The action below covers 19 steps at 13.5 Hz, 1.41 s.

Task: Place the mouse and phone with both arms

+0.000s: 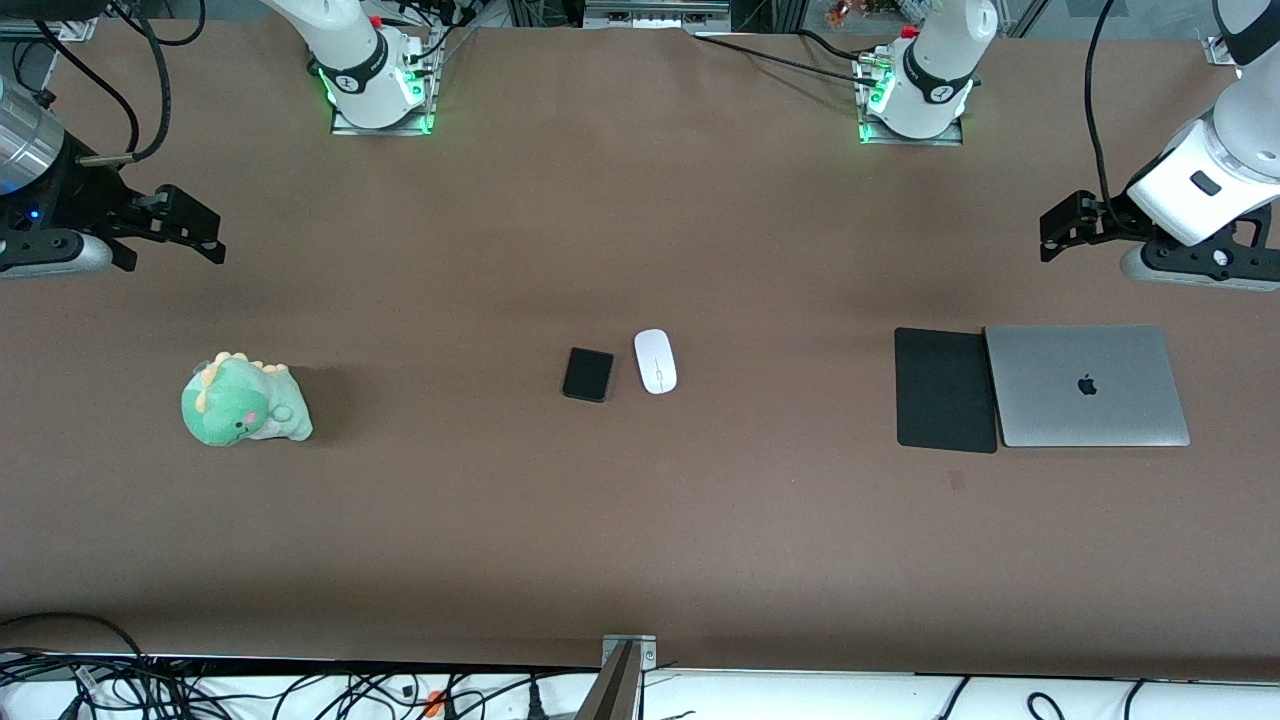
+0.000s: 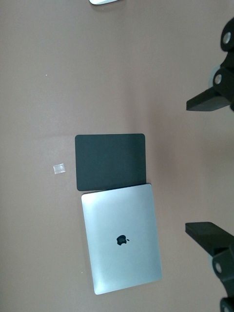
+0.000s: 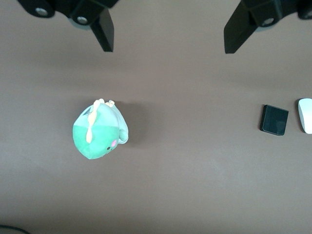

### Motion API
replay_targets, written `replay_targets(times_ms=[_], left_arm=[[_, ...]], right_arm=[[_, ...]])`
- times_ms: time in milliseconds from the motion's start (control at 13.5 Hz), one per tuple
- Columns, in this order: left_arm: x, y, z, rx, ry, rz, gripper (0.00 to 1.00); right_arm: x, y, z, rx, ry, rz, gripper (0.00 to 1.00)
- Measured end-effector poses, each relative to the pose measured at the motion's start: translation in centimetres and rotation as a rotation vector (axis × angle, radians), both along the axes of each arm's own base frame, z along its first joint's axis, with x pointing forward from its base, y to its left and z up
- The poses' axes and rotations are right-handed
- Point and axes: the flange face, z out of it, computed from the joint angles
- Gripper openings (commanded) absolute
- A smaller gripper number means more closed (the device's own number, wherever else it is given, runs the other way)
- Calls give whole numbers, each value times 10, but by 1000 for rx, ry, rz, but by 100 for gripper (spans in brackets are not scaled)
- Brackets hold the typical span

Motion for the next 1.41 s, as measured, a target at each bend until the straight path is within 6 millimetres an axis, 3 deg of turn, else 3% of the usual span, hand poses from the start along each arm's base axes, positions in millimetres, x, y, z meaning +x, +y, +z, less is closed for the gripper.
replay_targets(times_ms=[1411], left_arm=[[-3,2,-8,4,64,3,100]], right_arm=[[0,0,0,0,0,0,100]])
